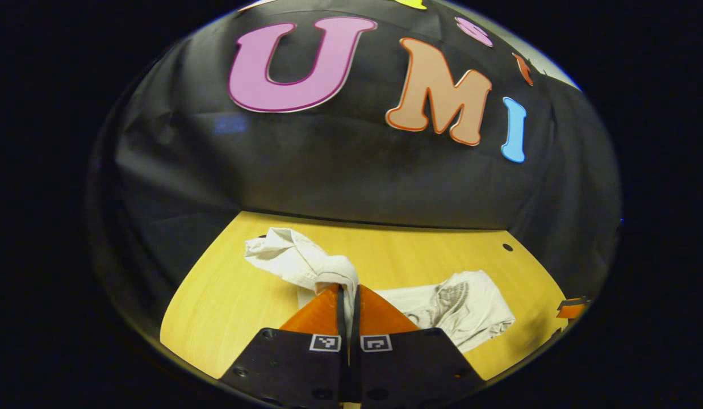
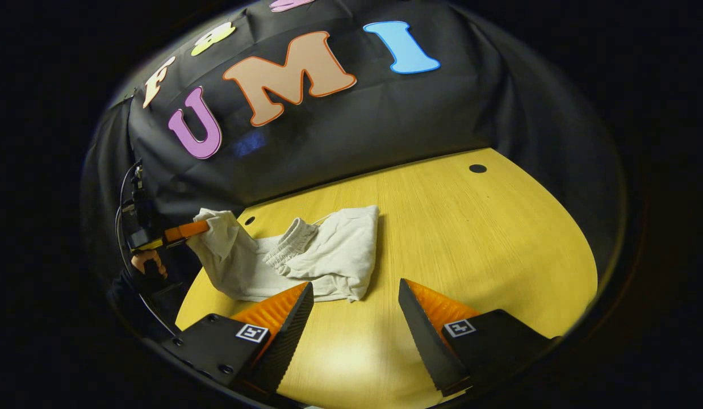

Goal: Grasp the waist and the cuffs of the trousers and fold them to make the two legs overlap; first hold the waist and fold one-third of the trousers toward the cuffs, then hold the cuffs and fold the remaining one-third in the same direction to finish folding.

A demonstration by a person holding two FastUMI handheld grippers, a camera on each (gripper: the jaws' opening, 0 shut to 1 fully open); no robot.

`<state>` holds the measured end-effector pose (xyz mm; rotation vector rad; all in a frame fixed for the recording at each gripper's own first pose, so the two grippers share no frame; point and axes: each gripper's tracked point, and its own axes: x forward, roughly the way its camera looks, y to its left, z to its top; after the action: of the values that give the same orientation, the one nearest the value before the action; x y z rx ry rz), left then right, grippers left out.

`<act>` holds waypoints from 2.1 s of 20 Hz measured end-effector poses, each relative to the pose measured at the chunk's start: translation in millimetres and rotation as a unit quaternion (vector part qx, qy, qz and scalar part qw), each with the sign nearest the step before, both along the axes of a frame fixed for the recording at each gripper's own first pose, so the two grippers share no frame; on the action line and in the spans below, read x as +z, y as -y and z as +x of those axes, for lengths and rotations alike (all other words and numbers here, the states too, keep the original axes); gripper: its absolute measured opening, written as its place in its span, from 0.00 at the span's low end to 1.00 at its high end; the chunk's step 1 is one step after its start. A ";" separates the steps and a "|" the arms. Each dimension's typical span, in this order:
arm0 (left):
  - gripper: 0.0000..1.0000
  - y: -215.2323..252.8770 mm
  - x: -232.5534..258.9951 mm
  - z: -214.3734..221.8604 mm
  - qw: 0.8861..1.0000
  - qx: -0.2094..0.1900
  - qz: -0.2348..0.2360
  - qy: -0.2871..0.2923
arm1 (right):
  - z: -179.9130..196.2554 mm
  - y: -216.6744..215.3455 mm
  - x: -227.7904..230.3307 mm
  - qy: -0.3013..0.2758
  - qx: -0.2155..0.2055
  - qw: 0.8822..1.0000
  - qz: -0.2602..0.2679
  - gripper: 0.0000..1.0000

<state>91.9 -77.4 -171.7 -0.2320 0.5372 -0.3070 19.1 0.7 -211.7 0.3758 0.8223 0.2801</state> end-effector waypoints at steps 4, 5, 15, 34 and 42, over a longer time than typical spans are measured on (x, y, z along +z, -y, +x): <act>0.00 60.2 24.8 2.6 0.999 -0.028 -0.012 0.019 | -9.2 31.5 -1.1 -0.002 -0.015 1.000 0.006 0.96; 0.00 75.7 28.4 1.3 0.999 -0.035 -0.016 0.021 | -11.7 39.7 -0.6 -0.002 -0.018 1.000 0.005 0.96; 0.00 207.9 9.4 -4.4 0.995 -0.099 0.013 0.002 | -40.2 104.5 -11.7 -0.016 -0.034 0.999 -0.003 0.96; 0.95 227.4 9.7 -86.0 0.990 -0.127 0.043 0.031 | -10.7 58.1 11.0 0.050 0.049 0.997 -0.022 0.96; 0.97 65.5 78.6 -90.3 0.996 -0.015 0.028 0.084 | 31.0 -28.8 88.4 0.144 0.055 0.988 -0.013 0.96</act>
<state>1.6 -142.9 -93.0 -0.1420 0.3818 -0.3371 50.0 29.5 -123.3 0.2577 0.5622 0.4167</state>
